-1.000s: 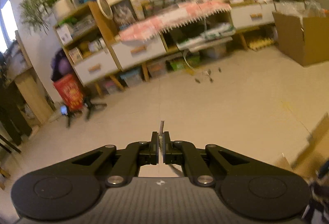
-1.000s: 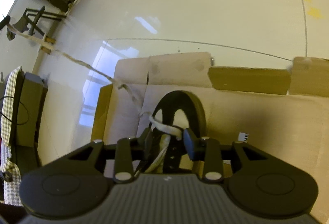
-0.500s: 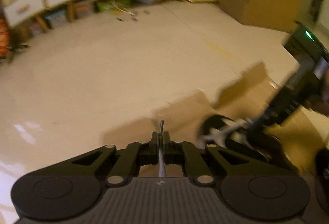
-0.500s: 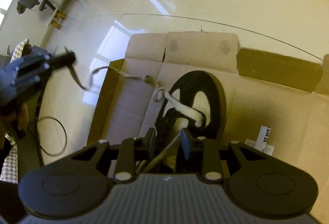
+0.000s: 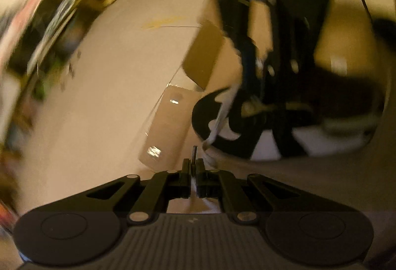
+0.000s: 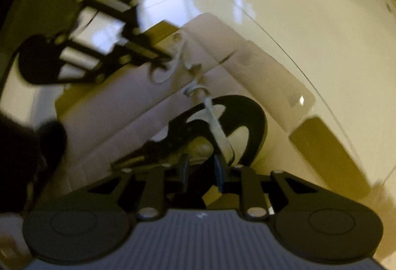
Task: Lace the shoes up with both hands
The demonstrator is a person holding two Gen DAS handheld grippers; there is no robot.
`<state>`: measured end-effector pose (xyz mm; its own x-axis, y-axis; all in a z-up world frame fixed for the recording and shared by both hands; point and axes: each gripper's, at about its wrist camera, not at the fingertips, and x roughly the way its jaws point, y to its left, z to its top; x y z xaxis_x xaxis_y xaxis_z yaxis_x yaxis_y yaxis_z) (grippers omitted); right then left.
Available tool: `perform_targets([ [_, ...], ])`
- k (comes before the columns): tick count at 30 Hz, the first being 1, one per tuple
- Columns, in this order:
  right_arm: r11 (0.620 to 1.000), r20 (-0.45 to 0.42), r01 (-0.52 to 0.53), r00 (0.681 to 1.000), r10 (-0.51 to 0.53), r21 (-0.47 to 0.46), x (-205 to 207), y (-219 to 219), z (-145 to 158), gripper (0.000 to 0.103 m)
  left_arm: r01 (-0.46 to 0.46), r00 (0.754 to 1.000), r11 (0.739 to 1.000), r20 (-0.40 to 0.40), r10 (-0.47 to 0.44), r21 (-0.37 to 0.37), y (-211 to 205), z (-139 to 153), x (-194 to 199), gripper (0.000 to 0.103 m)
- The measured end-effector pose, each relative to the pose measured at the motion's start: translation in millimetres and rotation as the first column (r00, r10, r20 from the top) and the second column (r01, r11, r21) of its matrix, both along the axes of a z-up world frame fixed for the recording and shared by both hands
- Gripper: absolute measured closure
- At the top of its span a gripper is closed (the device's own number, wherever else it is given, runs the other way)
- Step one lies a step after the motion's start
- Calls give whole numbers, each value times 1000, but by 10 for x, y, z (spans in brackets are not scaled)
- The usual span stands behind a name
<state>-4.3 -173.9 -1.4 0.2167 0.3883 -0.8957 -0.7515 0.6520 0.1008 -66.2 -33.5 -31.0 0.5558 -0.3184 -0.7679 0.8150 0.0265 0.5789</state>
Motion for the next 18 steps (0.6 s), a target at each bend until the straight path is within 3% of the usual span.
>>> perform_targets([
  [5,997,50,-74,996,74,5,24,58,-104,78,121,991,987,42,-126,107,-133,-207,-126,100],
  [10,994,9,-61,998,60,94,92,27,-166,85,171,978,970,86,-188,170,-183,-353,-198,100],
  [12,992,-6,-52,999,53,115,107,20,-198,90,207,964,954,121,-237,219,-187,-445,-234,100],
  [18,982,-40,13,999,-6,189,145,-45,-233,90,273,927,912,170,-334,307,-150,-567,-299,100],
])
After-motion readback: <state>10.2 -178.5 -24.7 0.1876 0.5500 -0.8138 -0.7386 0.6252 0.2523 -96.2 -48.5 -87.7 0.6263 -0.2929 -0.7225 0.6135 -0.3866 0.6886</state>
